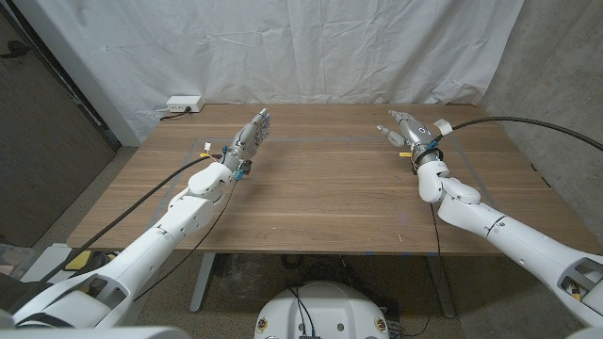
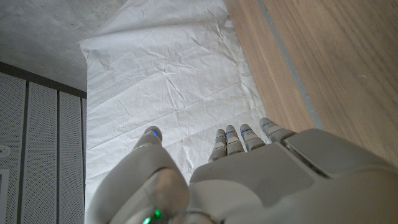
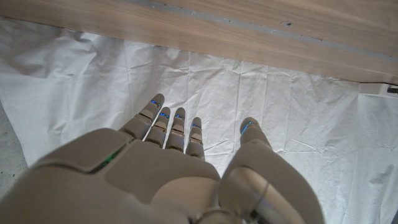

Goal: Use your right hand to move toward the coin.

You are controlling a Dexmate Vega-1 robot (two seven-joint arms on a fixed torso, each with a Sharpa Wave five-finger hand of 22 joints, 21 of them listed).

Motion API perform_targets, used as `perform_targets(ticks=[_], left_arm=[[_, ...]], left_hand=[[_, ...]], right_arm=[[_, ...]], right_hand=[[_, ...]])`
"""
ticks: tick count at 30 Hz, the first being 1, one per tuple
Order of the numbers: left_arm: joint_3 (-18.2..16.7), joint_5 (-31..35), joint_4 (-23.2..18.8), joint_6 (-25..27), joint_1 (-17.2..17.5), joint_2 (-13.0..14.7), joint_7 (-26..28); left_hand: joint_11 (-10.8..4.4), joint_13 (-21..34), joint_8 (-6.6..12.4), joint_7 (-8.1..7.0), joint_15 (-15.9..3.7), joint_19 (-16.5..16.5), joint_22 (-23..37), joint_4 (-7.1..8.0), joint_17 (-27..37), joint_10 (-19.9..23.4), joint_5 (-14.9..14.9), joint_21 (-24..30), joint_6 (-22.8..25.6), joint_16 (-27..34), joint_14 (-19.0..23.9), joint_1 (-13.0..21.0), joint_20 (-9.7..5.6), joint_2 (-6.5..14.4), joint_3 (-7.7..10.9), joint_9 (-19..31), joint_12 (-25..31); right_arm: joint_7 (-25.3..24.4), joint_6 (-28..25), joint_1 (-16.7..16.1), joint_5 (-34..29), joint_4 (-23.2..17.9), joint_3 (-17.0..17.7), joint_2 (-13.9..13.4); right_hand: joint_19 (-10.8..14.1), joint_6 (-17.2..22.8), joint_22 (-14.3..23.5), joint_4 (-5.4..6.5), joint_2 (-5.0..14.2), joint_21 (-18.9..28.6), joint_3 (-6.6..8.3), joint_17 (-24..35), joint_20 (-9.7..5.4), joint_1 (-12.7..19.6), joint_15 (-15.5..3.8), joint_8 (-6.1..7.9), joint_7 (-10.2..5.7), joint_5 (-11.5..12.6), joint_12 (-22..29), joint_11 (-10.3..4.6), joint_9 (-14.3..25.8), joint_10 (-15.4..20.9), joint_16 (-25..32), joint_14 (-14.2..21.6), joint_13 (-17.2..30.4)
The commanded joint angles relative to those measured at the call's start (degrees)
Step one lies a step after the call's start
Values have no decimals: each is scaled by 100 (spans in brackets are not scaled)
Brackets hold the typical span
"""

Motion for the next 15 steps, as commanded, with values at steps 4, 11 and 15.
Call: perform_targets(ticks=[4, 11, 15], left_arm=[[-15, 2, -2, -49, 13, 5, 1], [-34, -24, -35, -37, 31, 27, -12], [-29, -35, -16, -35, 27, 26, -38]], left_hand=[[-43, 22, 16, 20, 0, 10, 19, -18, 21, 17, -40, -6, 6, -21, 12, 71, -298, 15, -11, 15, -5], [-43, 22, 14, 14, -1, 14, 19, -24, 21, 22, -48, -5, 3, -21, 13, 83, -297, 22, -12, 16, -3], [-40, 22, 13, 17, 1, 13, 19, -27, 20, 21, -52, -6, 2, -21, 14, 90, -294, 26, -12, 16, -4]], right_arm=[[120, -263, 2, -21, -54, -66, 16], [159, -267, 11, -5, -27, -96, 1], [212, -297, 23, -30, -18, -139, -11]], right_hand=[[64, 56, 30, -1, -49, 5, -22, 17, -2, 6, 2, 62, 4, 11, 32, 47, 22, 37, 16, 47, 17], [103, 140, 29, -15, -73, 4, -30, 13, 8, 15, 7, 91, 40, 14, 54, 28, 22, 94, 21, 92, 18], [116, 158, 29, -21, -76, 3, -30, 11, 10, 23, 3, 96, 43, 17, 61, 22, 22, 115, 20, 102, 18]])
